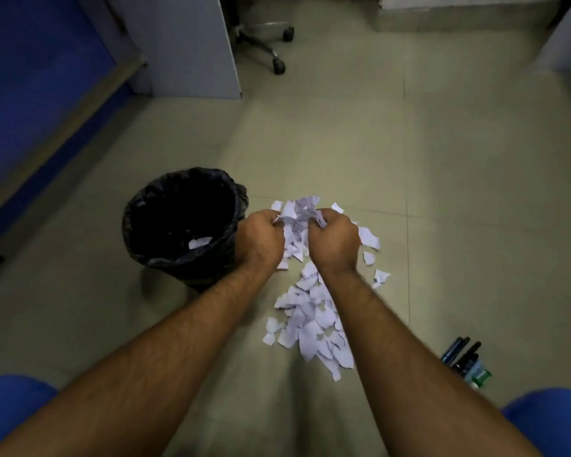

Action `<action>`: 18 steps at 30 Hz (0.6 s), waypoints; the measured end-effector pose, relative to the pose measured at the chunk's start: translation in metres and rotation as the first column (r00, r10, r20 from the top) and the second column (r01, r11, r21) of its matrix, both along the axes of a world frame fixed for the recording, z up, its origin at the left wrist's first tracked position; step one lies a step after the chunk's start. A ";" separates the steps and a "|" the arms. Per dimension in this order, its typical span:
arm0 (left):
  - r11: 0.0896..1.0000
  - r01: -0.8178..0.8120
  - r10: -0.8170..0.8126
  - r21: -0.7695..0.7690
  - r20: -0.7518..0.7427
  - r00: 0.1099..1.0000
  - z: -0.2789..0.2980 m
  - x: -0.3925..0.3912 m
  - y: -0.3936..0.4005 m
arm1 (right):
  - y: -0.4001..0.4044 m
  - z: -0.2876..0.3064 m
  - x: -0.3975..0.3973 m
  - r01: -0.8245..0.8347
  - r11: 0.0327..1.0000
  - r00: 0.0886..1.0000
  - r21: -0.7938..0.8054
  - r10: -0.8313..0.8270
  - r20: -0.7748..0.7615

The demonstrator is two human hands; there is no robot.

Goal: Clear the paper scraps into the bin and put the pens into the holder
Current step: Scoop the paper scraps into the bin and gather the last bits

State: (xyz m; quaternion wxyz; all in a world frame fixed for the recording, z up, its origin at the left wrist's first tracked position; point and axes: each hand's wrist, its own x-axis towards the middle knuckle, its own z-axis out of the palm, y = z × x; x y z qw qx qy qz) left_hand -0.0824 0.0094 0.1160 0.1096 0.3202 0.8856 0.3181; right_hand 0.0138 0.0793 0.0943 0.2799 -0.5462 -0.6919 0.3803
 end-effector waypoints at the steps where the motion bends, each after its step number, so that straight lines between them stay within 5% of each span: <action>1: 1.000 -0.009 0.010 0.024 -0.015 1.000 0.012 -0.009 -0.005 | -0.003 0.012 -0.012 -0.018 1.000 0.999 0.017 0.019 -0.026; 9: 0.996 -0.032 0.024 -0.078 -0.096 0.995 0.079 -0.120 -0.052 | -0.050 0.068 -0.126 -0.233 0.971 0.963 0.057 0.239 -0.125; 18: 0.938 -0.053 0.043 -0.342 -0.038 0.998 0.038 -0.173 -0.071 | -0.072 0.036 -0.183 -0.478 0.877 0.860 -0.041 0.477 0.179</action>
